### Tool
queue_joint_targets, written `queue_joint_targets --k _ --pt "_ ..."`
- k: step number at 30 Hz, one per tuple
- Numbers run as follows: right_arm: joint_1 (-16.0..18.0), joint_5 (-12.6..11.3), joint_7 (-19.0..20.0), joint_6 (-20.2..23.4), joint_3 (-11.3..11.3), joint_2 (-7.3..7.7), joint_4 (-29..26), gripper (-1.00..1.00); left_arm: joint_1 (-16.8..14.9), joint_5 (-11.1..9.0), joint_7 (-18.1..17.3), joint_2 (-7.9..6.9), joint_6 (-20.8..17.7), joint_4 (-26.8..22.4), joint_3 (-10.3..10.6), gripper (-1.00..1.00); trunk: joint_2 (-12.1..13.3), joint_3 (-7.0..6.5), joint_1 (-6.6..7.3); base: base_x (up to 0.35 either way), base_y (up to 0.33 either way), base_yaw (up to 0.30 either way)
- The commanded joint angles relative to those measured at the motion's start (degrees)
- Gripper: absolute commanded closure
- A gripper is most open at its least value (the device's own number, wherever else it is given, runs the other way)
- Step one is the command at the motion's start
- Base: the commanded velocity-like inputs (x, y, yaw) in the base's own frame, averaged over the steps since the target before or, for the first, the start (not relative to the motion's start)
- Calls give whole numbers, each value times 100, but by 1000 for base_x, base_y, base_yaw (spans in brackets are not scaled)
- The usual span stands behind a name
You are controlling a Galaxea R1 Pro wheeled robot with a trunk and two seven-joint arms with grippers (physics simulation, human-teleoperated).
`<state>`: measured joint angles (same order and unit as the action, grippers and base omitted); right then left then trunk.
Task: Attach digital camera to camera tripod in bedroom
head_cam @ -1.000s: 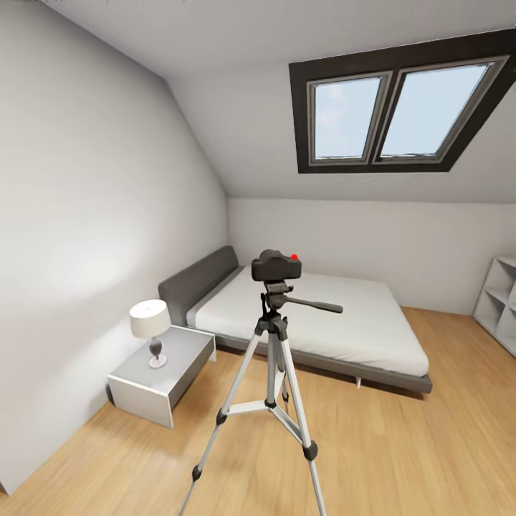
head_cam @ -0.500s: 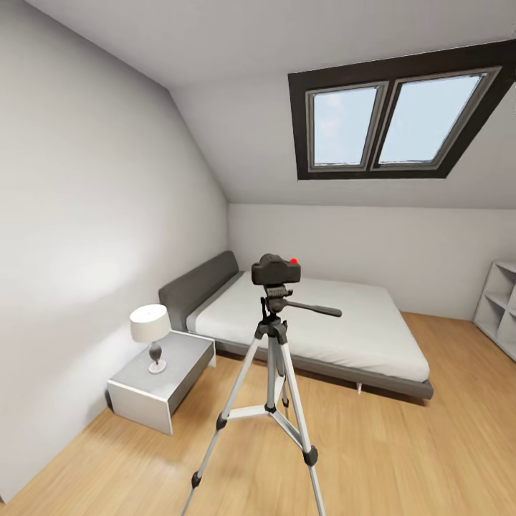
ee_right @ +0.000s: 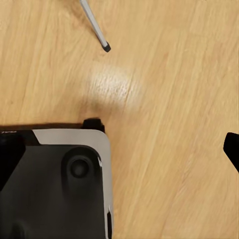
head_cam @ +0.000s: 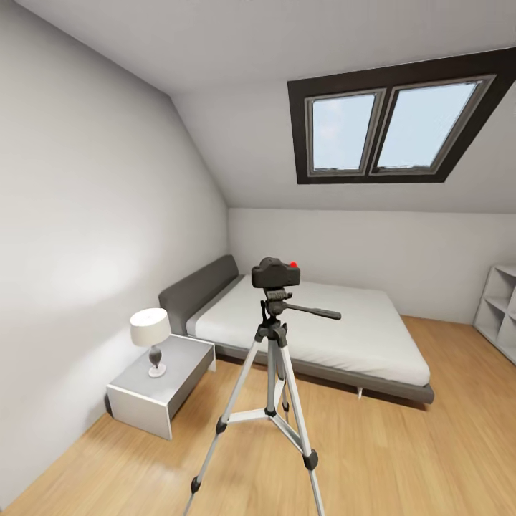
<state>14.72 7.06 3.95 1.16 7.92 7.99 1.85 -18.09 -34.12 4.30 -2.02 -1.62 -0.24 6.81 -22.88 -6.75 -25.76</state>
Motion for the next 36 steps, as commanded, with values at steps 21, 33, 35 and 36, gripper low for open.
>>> queue_joint_targets --k 21,33,35,36 --pt "5 85 7 17 35 30 5 -100 -1 -42 18 0 -18 -3 48 -100 -4 -3 -2 0 0 0" --pt "5 85 12 24 29 43 2 -100 -1 -42 18 0 -19 -3 48 -100 -4 -3 -2 0 0 0" --pt "5 87 8 21 31 40 1 -100 -1 -42 18 0 -20 -3 48 -100 -4 -3 -2 0 0 0" --pt "5 88 4 18 32 39 1 -100 -1 -42 18 0 -19 -3 48 -100 -4 -3 -2 0 0 0"
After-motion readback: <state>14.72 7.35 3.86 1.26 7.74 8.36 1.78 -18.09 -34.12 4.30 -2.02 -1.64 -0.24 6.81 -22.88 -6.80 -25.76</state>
